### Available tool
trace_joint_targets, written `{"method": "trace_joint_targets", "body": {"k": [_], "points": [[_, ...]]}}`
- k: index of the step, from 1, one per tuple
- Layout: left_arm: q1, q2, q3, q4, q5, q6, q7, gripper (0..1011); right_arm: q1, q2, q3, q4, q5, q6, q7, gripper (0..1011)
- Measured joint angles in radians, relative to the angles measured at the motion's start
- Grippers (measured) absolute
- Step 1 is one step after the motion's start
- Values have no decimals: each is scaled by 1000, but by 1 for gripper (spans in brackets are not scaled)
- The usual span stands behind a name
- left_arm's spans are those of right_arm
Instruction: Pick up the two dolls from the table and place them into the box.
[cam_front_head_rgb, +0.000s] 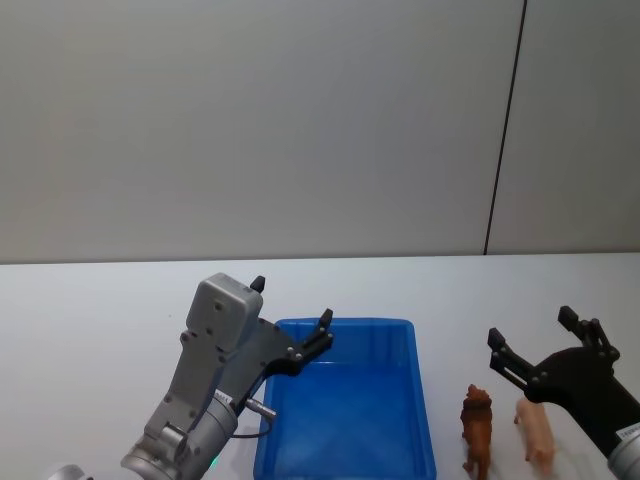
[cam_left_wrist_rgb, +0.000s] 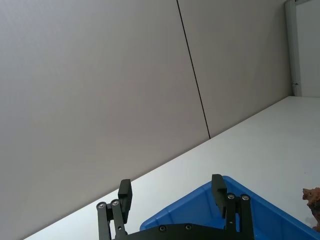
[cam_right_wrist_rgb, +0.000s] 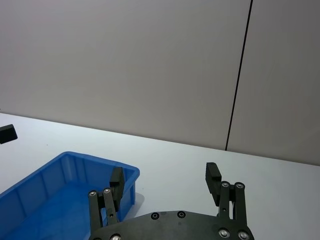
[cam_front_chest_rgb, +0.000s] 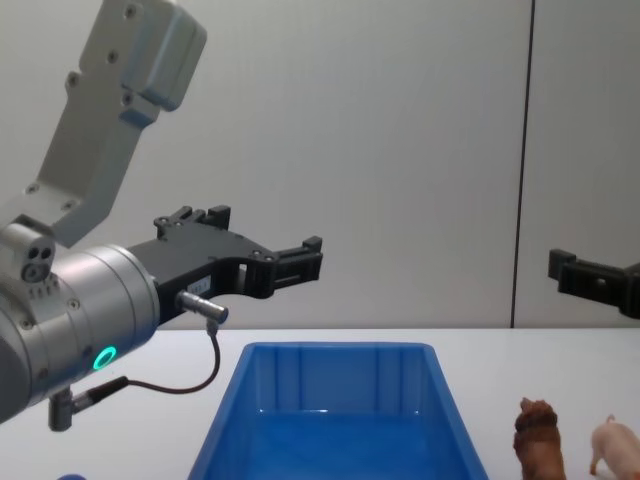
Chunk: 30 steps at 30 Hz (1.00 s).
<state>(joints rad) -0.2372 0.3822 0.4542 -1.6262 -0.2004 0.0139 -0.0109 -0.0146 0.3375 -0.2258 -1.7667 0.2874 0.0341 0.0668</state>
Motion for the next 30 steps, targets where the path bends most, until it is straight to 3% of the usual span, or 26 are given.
{"method": "trace_joint_targets", "body": {"k": [21,30], "points": [[0,0,0,0,0,0,0,1001,0,1,1,1,2,0,2,1001],[0,0,0,0,0,0,0,1001,-1,21,20,11,34,5,30,1001]]}}
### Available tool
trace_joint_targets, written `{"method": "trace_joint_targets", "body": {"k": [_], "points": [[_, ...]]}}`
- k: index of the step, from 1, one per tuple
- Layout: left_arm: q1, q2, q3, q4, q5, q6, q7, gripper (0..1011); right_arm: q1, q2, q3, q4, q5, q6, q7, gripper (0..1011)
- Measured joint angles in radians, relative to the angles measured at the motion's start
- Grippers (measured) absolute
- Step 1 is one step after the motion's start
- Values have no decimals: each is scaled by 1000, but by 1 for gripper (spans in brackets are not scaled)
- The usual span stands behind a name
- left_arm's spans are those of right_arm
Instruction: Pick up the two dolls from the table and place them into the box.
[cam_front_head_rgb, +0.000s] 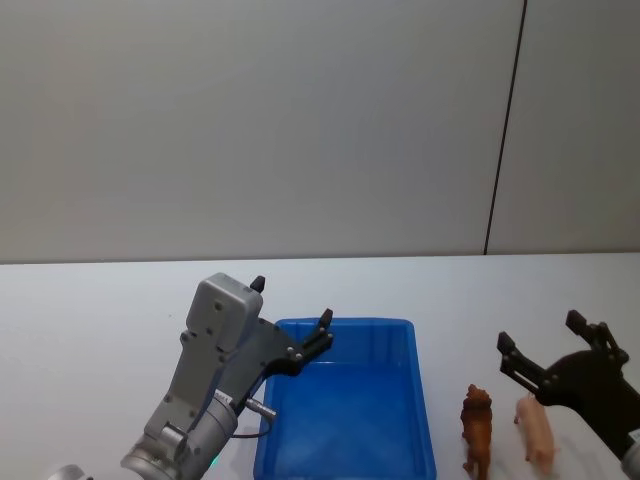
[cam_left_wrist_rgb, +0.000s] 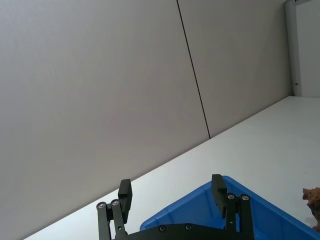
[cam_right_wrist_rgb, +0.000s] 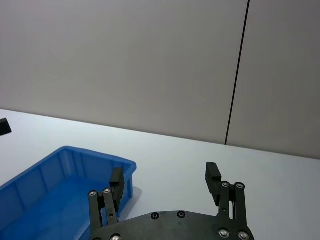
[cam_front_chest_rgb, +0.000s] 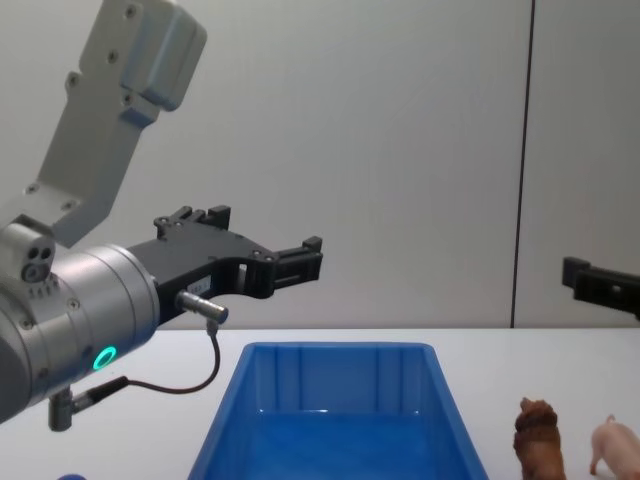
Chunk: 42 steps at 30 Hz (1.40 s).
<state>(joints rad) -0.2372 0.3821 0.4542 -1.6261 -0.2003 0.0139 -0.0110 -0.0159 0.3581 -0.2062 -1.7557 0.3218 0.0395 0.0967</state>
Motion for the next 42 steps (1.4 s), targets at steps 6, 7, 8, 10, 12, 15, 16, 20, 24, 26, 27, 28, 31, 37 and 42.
{"method": "trace_joint_targets", "body": {"k": [6,7,8,10,12,15,16,20,24,26,27,28,31,37,42], "points": [[0,0,0,0,0,0,0,1001,-12,27,20,11,35,17,30,1001],[0,0,0,0,0,0,0,1001,-15,33,24,15,41,22,37,1001],[0,0,0,0,0,0,0,1001,-16,37,26,17,46,26,40,1001],[0,0,0,0,0,0,0,1001,-21,46,33,25,55,36,51,1001],[0,0,0,0,0,0,0,1001,-23,50,36,30,61,42,59,1001],[0,0,0,0,0,0,0,1001,-25,59,42,43,70,55,72,1001],[0,0,0,0,0,0,0,1001,-25,61,42,47,71,58,75,1001],[0,0,0,0,0,0,0,1001,-23,67,45,75,76,77,95,1001],[0,0,0,0,0,0,0,1001,-17,66,45,98,76,87,106,1001],[0,0,0,0,0,0,0,1001,-12,64,43,114,72,94,113,1001],[0,0,0,0,0,0,0,1001,-8,62,41,124,69,99,117,1001],[0,0,0,0,0,0,0,1002,-5,60,39,132,67,101,118,1001],[0,0,0,0,0,0,0,1001,5,52,33,156,60,110,124,1001],[0,0,0,0,0,0,0,1001,26,35,21,201,45,125,129,1001],[0,0,0,0,0,0,0,1001,42,20,10,233,33,143,132,1001]]}}
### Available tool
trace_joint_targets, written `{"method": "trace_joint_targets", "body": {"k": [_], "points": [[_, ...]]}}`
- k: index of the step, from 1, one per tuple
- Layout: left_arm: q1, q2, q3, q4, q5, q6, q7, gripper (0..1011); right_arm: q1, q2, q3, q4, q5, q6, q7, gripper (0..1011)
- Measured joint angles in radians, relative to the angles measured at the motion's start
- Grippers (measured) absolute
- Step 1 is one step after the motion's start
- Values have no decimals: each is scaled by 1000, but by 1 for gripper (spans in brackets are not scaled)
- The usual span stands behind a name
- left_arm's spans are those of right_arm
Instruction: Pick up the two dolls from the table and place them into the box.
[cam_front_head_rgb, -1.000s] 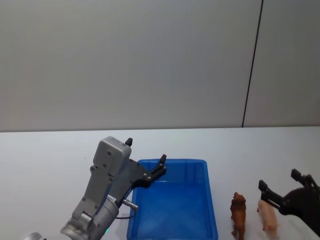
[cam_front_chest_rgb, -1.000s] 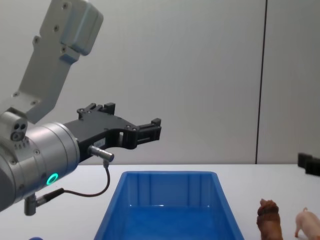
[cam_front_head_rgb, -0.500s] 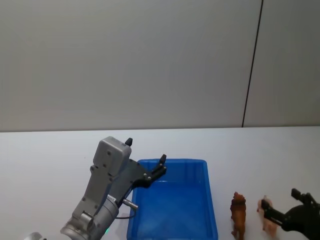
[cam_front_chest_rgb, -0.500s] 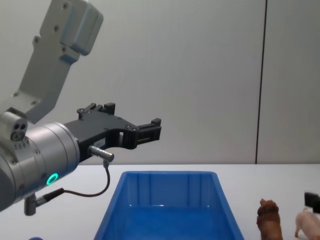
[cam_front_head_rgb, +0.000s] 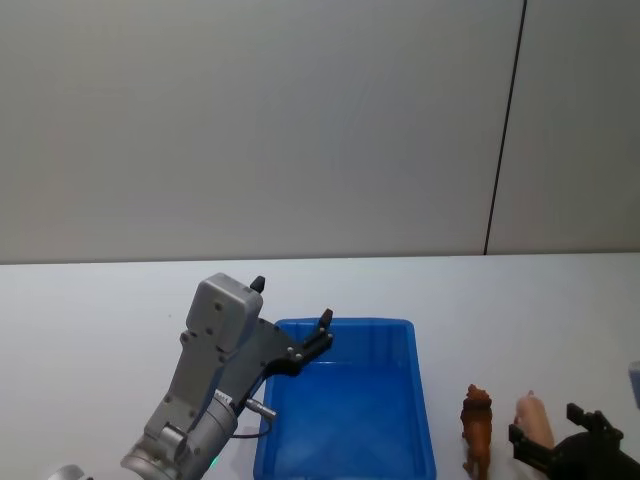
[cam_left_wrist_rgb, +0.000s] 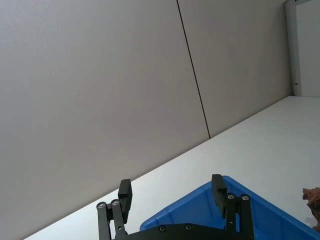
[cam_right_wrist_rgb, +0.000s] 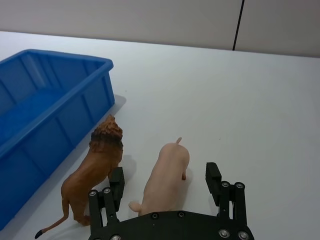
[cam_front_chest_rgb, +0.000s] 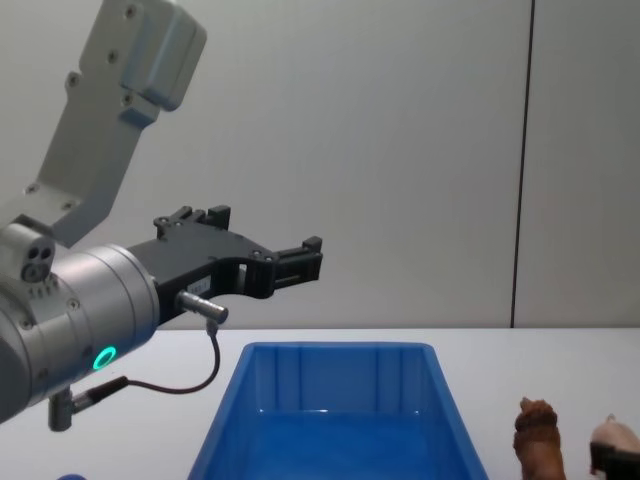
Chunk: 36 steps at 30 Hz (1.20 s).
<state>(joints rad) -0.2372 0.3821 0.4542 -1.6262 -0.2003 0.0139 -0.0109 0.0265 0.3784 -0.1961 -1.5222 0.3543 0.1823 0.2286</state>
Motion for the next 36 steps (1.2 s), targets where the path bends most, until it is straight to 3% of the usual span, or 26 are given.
{"method": "trace_joint_targets", "body": {"k": [6,10,28,36], "points": [[0,0,0,0,0,0,0,1001,12,-11,-8,22,-8,17,1,996],[0,0,0,0,0,0,0,1001,18,-18,-12,33,-9,27,1,912],[0,0,0,0,0,0,0,1001,34,-31,-16,45,-24,18,-34,373],[0,0,0,0,0,0,0,1001,38,-31,-13,11,-44,-14,-48,367]]}}
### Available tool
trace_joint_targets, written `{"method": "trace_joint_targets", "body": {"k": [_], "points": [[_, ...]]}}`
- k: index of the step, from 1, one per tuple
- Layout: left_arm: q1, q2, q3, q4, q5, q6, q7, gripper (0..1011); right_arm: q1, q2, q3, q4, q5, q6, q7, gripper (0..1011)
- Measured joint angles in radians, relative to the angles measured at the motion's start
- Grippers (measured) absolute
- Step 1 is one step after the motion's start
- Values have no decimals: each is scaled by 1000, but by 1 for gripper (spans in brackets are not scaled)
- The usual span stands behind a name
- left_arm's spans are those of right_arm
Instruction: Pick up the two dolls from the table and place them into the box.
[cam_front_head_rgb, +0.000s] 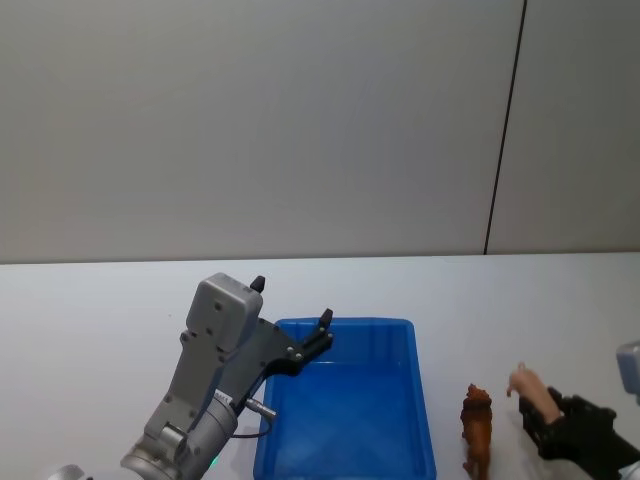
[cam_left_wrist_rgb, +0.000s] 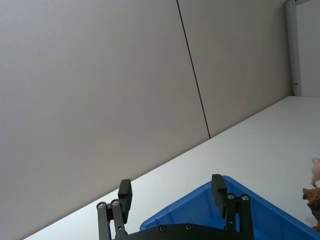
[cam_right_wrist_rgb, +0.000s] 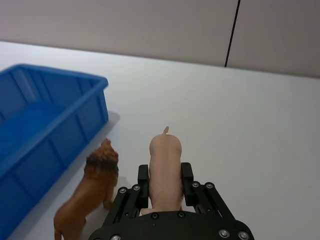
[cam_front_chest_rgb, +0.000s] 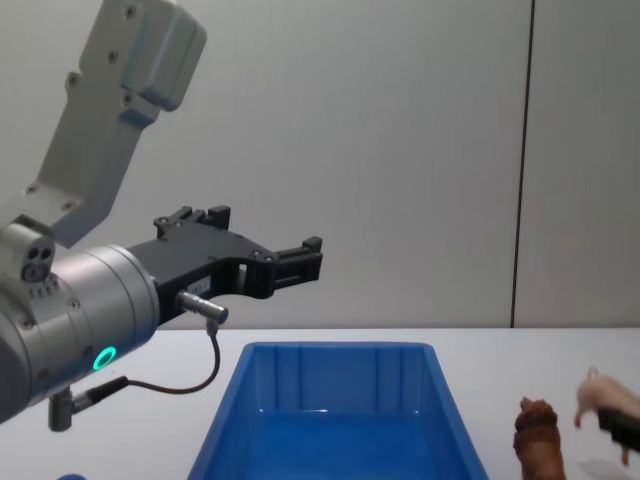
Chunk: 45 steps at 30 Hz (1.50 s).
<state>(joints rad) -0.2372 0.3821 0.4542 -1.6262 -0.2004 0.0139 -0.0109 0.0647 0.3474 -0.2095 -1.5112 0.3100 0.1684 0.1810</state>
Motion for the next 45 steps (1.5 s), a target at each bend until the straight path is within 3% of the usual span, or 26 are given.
{"method": "trace_joint_targets", "body": {"k": [13,22,37,42,45], "points": [[0,0,0,0,0,0,0,1001,49,-12,2,-61,-6,-26,56,366],[0,0,0,0,0,0,0,1001,116,-45,-15,-68,2,16,144,367],[0,0,0,0,0,0,0,1001,216,-134,-87,36,-38,105,251,368],[0,0,0,0,0,0,0,1002,232,-152,-105,64,-46,111,264,481],[0,0,0,0,0,0,0,1001,239,-161,-112,78,-48,111,268,621]]}}
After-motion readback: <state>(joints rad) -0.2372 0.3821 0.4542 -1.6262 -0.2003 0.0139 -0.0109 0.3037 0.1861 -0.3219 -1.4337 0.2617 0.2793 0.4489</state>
